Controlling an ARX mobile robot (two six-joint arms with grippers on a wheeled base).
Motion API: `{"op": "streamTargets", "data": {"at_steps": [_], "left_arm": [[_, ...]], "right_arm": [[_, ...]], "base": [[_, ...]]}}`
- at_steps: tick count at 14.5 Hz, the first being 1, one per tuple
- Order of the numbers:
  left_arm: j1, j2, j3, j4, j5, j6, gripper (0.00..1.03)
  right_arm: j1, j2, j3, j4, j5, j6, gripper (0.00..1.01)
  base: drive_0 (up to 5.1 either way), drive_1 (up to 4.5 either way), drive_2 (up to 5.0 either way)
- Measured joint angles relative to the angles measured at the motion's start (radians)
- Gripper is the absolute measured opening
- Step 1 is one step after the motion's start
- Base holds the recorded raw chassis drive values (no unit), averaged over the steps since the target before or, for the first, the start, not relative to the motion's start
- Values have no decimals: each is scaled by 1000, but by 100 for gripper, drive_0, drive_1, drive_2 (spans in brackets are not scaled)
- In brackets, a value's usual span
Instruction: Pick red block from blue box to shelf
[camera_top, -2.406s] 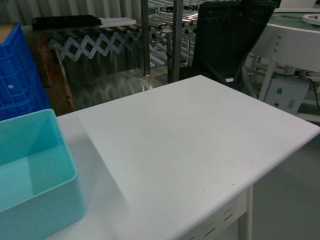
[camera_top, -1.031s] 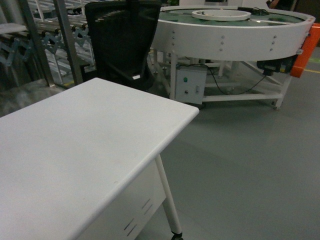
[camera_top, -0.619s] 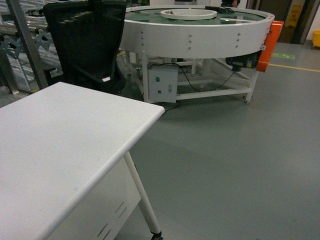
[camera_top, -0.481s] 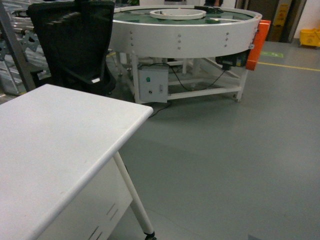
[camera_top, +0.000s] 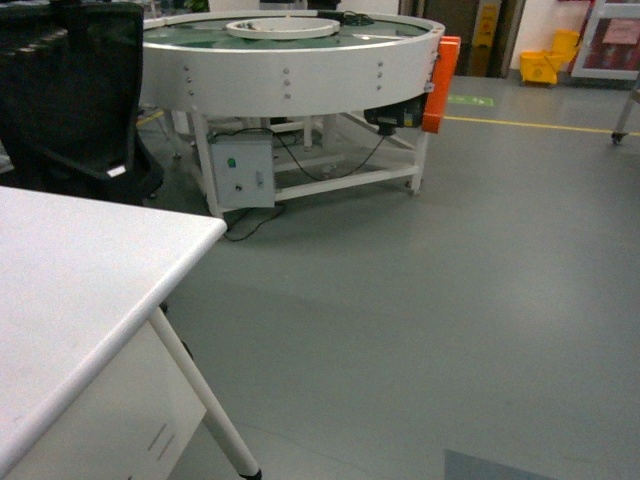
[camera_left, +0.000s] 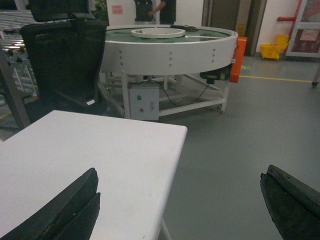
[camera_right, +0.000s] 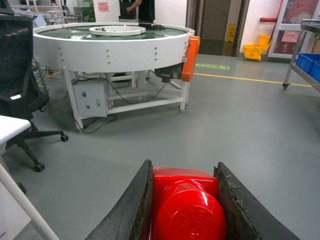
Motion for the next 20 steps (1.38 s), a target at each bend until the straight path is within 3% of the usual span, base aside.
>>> {"op": "streamTargets", "data": {"at_steps": [20], "left_arm": [[-1,0,0,0,0,0,98]], "right_arm": [[0,0,0,0,0,0,28]], "base": [[-120,-120,-120]]}}
